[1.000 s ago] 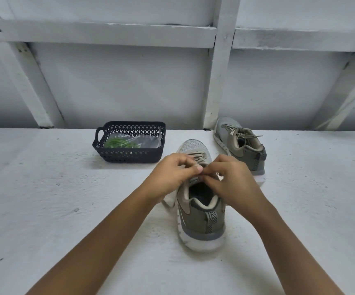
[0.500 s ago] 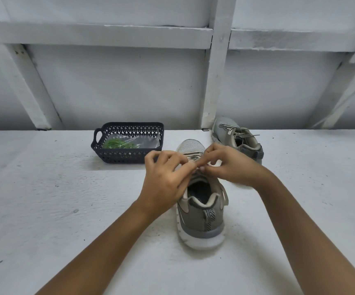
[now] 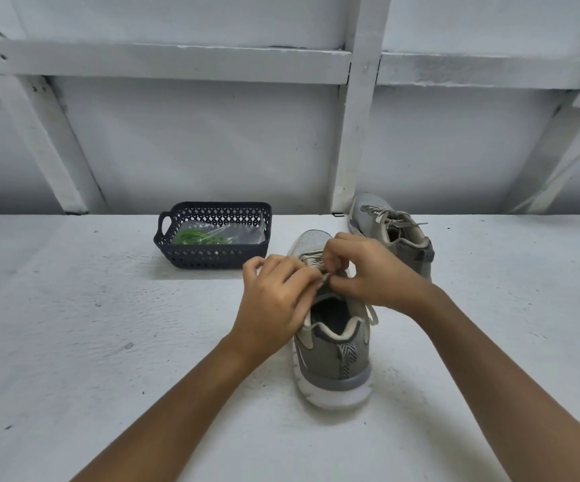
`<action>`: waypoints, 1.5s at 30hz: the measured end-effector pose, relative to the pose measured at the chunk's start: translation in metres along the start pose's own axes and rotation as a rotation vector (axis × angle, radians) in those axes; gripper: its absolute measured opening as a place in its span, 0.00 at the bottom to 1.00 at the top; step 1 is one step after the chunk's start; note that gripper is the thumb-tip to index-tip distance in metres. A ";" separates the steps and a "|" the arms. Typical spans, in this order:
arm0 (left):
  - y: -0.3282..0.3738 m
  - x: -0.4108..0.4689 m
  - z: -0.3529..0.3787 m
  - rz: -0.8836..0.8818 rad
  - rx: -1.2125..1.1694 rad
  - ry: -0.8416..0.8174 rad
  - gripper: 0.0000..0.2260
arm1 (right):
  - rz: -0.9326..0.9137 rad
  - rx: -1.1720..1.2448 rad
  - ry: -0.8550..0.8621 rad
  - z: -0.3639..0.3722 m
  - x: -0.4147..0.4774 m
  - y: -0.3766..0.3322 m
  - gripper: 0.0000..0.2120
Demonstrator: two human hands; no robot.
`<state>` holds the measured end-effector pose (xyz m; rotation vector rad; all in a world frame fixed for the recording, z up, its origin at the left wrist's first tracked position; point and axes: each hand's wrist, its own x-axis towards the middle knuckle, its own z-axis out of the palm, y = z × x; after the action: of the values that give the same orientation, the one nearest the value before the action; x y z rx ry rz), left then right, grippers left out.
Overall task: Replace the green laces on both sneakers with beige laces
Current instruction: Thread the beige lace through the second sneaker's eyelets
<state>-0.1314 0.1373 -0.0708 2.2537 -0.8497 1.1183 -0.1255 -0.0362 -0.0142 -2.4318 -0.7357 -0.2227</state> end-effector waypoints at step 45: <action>0.000 0.004 -0.009 -0.101 -0.191 -0.155 0.10 | 0.226 -0.162 0.081 -0.004 -0.023 -0.012 0.14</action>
<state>-0.1338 0.1419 -0.0625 2.2170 -0.8540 0.7912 -0.1514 -0.0412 -0.0130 -2.6170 -0.4167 -0.2991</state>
